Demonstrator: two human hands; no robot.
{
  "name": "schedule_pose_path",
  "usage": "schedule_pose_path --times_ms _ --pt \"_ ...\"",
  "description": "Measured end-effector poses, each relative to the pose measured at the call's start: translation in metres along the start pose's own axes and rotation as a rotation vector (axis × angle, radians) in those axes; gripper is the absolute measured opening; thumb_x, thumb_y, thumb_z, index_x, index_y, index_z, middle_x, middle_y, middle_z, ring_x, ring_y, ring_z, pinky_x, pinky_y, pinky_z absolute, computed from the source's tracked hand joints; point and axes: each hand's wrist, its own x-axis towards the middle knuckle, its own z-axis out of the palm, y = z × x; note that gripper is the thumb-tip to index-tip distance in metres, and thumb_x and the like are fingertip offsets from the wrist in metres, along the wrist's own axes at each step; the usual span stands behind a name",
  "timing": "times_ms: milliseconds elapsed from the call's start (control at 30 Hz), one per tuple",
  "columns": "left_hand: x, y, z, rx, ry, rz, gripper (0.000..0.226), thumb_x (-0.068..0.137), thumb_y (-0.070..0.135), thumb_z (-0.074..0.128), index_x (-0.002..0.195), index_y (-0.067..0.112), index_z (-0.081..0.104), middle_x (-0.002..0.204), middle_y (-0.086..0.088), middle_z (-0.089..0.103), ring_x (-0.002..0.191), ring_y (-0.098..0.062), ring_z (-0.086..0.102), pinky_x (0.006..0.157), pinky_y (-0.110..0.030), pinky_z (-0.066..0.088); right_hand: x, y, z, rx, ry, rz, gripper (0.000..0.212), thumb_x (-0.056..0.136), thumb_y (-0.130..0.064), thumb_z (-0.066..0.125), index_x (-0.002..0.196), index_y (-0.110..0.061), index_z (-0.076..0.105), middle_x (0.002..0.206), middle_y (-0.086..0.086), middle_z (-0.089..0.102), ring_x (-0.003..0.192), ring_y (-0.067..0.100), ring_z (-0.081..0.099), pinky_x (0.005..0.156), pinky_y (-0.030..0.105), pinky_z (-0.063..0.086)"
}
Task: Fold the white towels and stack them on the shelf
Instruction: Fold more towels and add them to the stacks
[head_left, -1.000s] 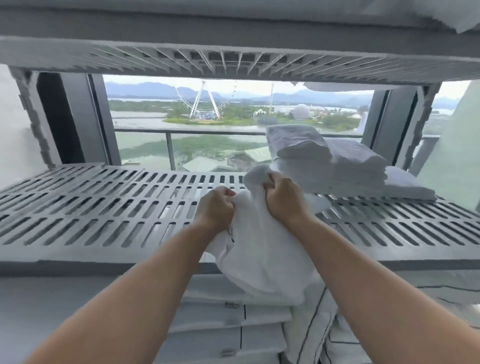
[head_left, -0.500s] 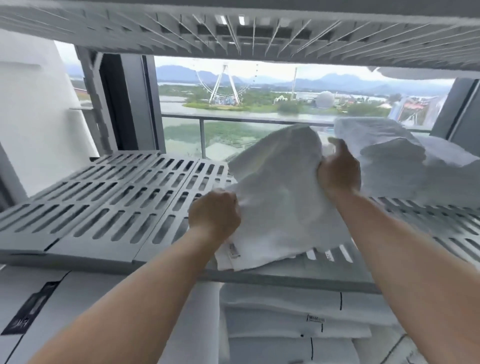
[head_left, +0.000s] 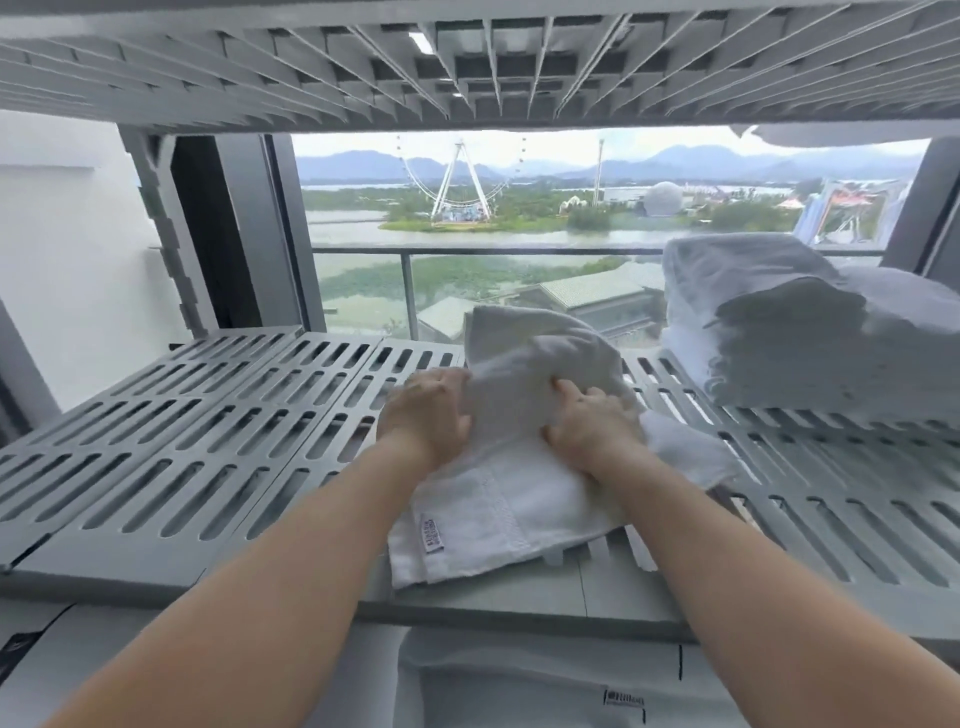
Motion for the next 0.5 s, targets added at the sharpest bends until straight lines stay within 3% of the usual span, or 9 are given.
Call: schedule_pose_path --times_ms 67,133,233,333,433,500 --pt "0.009 0.005 0.003 -0.07 -0.06 -0.004 0.028 0.09 0.028 0.056 0.117 0.023 0.062 0.114 -0.006 0.069 0.106 -0.028 0.062 0.089 -0.038 0.051 0.011 0.006 0.002 0.015 0.035 -0.042 0.054 0.099 -0.037 0.032 0.153 -0.041 0.024 0.142 0.013 0.049 0.132 0.036 0.044 0.109 0.049 0.029" --pt "0.013 0.006 0.006 -0.049 -0.035 0.024 0.008 0.089 0.027 0.054 0.085 0.023 0.06 0.094 -0.006 0.069 0.091 -0.029 0.064 0.076 -0.035 0.052 0.022 0.012 0.003 0.023 0.019 -0.09 0.057 0.099 -0.027 0.024 0.153 -0.044 0.022 0.144 0.009 0.05 0.132 0.034 0.045 0.11 0.049 0.031" --pt "0.013 0.009 0.006 0.039 -0.013 0.076 0.021 0.091 0.031 0.052 0.072 0.022 0.053 0.081 -0.003 0.068 0.08 -0.027 0.065 0.069 -0.035 0.051 0.039 0.016 0.005 0.034 0.003 -0.153 0.067 0.094 -0.017 0.03 0.152 -0.05 0.021 0.144 0.004 0.052 0.13 0.032 0.049 0.107 0.044 0.039" --pt "0.012 0.011 -0.005 0.03 -0.121 0.09 0.029 0.093 0.034 0.055 0.067 0.021 0.055 0.077 -0.004 0.068 0.078 -0.027 0.064 0.066 -0.034 0.046 0.057 0.014 0.008 0.201 0.016 -0.185 0.056 0.094 -0.022 0.038 0.142 -0.051 0.04 0.141 0.006 0.057 0.126 0.032 0.054 0.104 0.043 0.044" --pt "0.012 0.006 -0.026 -0.25 -0.342 0.002 0.044 0.091 0.051 0.063 0.069 0.013 0.067 0.067 0.0 0.068 0.064 -0.018 0.063 0.059 -0.031 0.048 0.075 0.002 0.014 0.394 0.1 -0.256 0.033 0.095 -0.023 0.044 0.123 -0.032 0.061 0.124 0.01 0.067 0.113 0.033 0.062 0.095 0.04 0.048" --pt "0.012 0.001 -0.038 -0.363 -0.299 -0.065 0.057 0.091 0.065 0.056 0.06 0.017 0.065 0.053 0.009 0.061 0.048 -0.011 0.056 0.053 -0.024 0.046 0.082 -0.009 0.02 0.5 0.131 -0.297 0.027 0.097 -0.025 0.049 0.118 -0.023 0.064 0.117 0.011 0.071 0.109 0.033 0.064 0.091 0.035 0.046"
